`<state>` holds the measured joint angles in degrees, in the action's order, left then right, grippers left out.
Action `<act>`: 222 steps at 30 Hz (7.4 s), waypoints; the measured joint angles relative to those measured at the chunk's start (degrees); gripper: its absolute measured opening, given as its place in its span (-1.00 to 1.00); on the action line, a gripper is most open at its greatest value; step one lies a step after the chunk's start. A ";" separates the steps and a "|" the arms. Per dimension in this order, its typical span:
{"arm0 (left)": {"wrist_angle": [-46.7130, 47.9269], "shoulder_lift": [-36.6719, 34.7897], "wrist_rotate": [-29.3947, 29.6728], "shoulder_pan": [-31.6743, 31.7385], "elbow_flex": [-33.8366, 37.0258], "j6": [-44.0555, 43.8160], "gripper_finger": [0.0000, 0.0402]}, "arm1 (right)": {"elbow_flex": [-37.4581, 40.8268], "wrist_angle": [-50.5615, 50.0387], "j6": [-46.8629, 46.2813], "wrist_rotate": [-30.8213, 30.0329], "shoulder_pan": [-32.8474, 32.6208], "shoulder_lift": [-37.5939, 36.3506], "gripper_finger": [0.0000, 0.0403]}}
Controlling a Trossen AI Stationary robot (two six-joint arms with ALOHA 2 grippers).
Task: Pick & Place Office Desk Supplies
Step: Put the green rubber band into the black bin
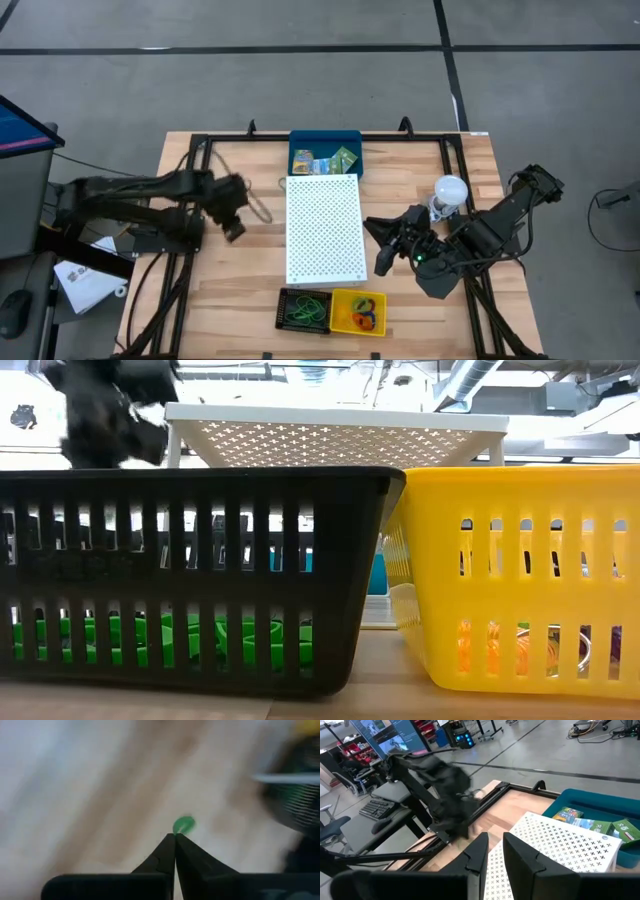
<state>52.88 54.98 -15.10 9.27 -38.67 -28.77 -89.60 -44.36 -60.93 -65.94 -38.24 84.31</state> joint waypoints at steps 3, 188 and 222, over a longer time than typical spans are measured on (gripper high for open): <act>-6.00 -4.49 -1.01 -13.08 -0.21 -11.23 -1.00 | 0.00 -0.22 -0.07 -0.06 -0.51 0.00 -0.72; -52.83 42.94 22.66 22.57 -1.14 7.24 -0.33 | -0.02 -1.61 -6.44 -0.97 2.32 -1.53 -0.72; -32.51 23.01 25.77 24.71 -0.75 11.96 -1.00 | -0.02 -1.93 -4.64 -0.81 3.92 -1.51 -0.72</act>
<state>20.37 77.99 10.67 33.98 -39.42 -16.82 -89.62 -46.28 -65.56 -66.75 -34.33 82.81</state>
